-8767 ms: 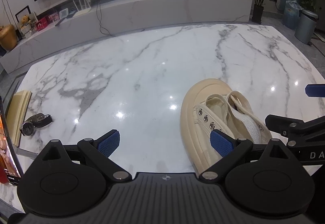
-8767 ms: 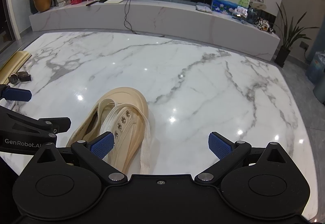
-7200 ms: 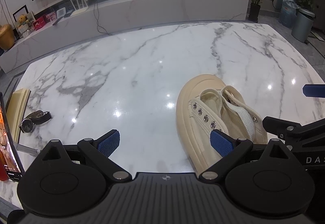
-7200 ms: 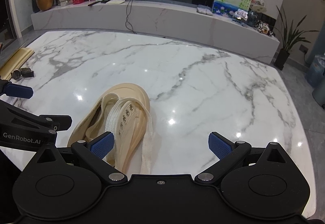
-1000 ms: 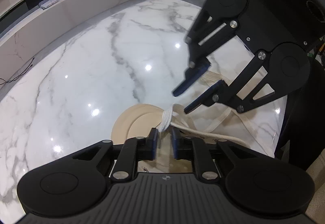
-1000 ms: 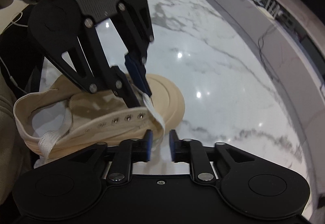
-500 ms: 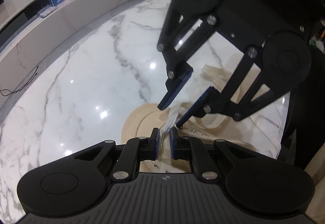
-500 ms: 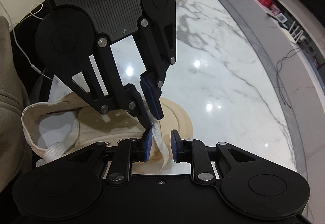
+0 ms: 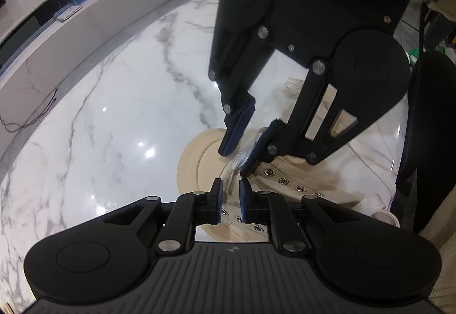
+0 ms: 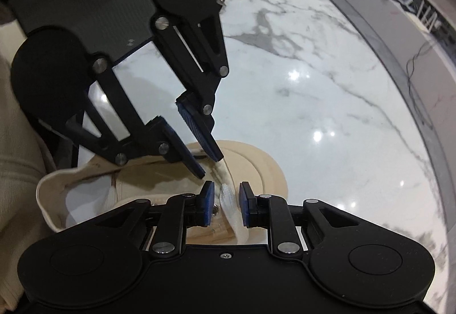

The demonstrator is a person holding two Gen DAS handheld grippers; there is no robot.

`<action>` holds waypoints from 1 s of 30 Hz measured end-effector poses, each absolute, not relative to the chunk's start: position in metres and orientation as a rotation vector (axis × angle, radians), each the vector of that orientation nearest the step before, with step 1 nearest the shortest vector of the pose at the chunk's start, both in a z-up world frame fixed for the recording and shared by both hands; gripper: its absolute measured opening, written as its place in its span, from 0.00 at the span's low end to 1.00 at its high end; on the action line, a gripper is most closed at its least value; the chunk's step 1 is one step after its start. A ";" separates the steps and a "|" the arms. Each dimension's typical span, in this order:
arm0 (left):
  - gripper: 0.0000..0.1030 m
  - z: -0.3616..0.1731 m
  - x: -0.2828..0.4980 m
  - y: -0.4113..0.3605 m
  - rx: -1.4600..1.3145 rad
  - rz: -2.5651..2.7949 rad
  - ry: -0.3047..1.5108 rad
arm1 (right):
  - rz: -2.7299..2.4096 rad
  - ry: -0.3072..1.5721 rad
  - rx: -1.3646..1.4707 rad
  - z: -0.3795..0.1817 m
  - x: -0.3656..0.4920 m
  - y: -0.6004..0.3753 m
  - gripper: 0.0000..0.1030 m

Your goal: Lace up shoes with both hands

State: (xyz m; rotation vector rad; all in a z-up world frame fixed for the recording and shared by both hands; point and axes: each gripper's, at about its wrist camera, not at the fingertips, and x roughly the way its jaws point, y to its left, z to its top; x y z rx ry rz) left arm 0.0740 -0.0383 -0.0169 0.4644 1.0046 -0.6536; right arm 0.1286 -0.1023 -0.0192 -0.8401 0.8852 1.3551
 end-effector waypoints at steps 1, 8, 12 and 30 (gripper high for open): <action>0.19 -0.017 0.074 -0.038 0.468 -0.649 1.006 | 1.351 0.892 -0.834 -0.020 0.129 -0.102 0.13; 0.20 -0.016 0.070 -0.037 0.458 -0.670 0.989 | 1.302 0.875 -0.796 -0.011 0.124 -0.114 0.01; 0.18 -0.018 0.072 -0.040 0.487 -0.697 0.981 | 1.262 0.871 -0.796 -0.005 0.120 -0.130 0.01; 0.05 -0.037 0.080 -0.065 0.590 -0.809 0.953 | 1.210 0.886 -0.766 -0.010 0.114 -0.150 0.01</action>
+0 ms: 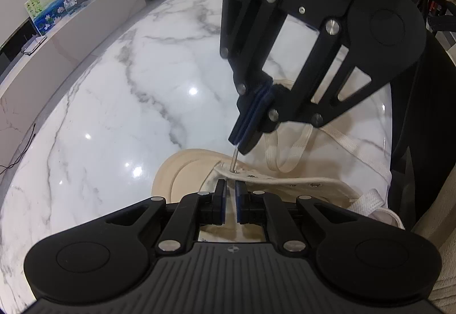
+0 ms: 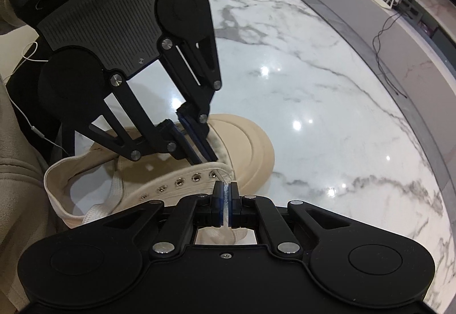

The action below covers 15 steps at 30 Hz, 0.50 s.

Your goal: Lace up shoes with both hands

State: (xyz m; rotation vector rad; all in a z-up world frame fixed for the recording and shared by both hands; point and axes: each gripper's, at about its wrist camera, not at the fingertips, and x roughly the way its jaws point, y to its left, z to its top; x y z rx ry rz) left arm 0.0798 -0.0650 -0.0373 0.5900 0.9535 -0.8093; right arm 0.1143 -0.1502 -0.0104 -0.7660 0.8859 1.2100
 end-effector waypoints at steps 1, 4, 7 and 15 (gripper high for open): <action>0.05 -0.037 0.080 -0.065 0.591 -0.810 0.954 | 1.211 0.890 -0.772 -0.011 0.114 -0.151 0.01; 0.05 -0.036 0.079 -0.066 0.594 -0.814 0.950 | 1.217 0.900 -0.768 -0.013 0.113 -0.153 0.01; 0.05 -0.035 0.078 -0.067 0.603 -0.826 0.941 | 1.221 0.901 -0.764 -0.013 0.112 -0.154 0.01; 0.05 -0.037 0.077 -0.070 0.637 -0.844 0.929 | 1.245 0.899 -0.763 -0.015 0.117 -0.145 0.01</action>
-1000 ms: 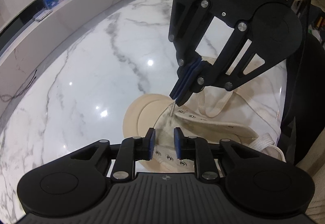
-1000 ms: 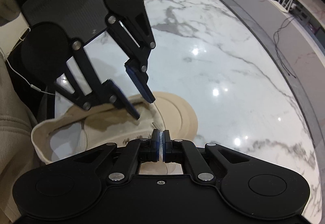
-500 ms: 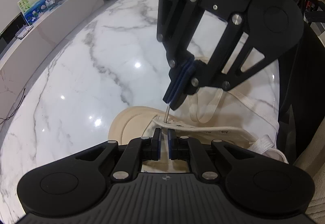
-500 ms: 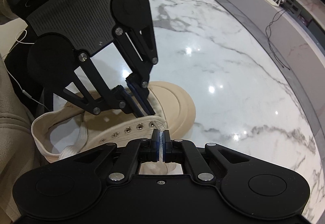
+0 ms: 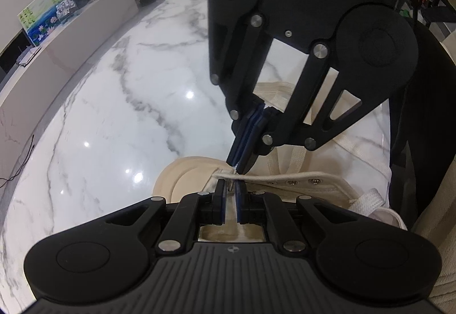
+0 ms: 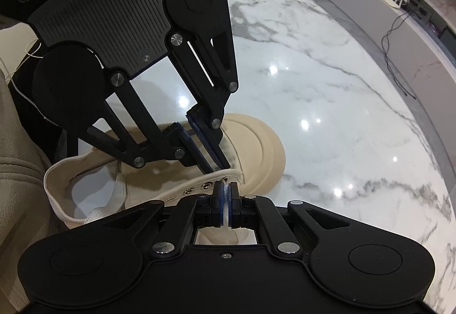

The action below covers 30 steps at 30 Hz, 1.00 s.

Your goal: Lace up shoes with both hands

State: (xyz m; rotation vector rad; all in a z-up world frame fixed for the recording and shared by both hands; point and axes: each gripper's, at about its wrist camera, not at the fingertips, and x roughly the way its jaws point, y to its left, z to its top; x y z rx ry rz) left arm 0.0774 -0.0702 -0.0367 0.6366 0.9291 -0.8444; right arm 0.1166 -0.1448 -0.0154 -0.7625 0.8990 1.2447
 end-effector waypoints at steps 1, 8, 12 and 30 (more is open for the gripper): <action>0.05 -0.038 0.077 -0.071 0.641 -0.847 0.929 | 1.246 0.900 -0.760 -0.016 0.117 -0.144 0.01; 0.02 -0.041 0.077 -0.073 0.647 -0.844 0.921 | 1.239 0.900 -0.756 -0.014 0.116 -0.143 0.01; 0.02 -0.037 0.076 -0.070 0.644 -0.835 0.922 | 1.240 0.888 -0.767 -0.010 0.114 -0.143 0.02; 0.02 -0.015 0.059 -0.048 0.684 -0.774 0.915 | 1.344 0.828 -0.879 -0.004 0.098 -0.111 0.10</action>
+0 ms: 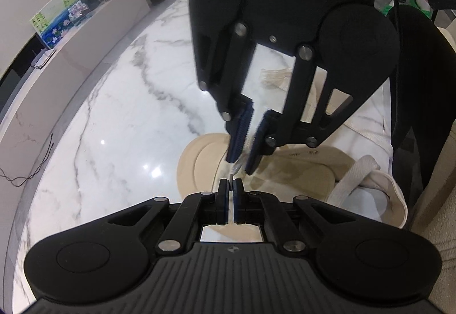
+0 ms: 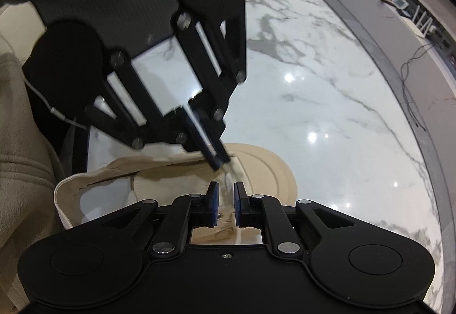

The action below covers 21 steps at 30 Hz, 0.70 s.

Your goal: Lace up shoes with both hands

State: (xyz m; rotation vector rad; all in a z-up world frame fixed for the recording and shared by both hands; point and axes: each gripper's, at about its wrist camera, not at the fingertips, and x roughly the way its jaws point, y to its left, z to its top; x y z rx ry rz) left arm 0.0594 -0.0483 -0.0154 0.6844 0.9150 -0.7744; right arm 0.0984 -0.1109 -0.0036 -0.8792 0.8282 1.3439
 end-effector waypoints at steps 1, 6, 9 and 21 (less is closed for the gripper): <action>0.02 -0.015 0.059 -0.048 0.683 -0.773 0.915 | 1.344 0.826 -0.875 -0.004 0.098 -0.110 0.10; 0.02 -0.013 0.059 -0.046 0.659 -0.767 0.914 | 1.333 0.828 -0.852 -0.005 0.102 -0.105 0.03; 0.02 -0.009 0.059 -0.044 0.633 -0.756 0.914 | 1.319 0.831 -0.853 -0.004 0.102 -0.105 0.02; 0.03 0.002 0.041 -0.054 0.626 -0.817 0.897 | 1.269 0.866 -0.905 -0.013 0.101 -0.100 0.02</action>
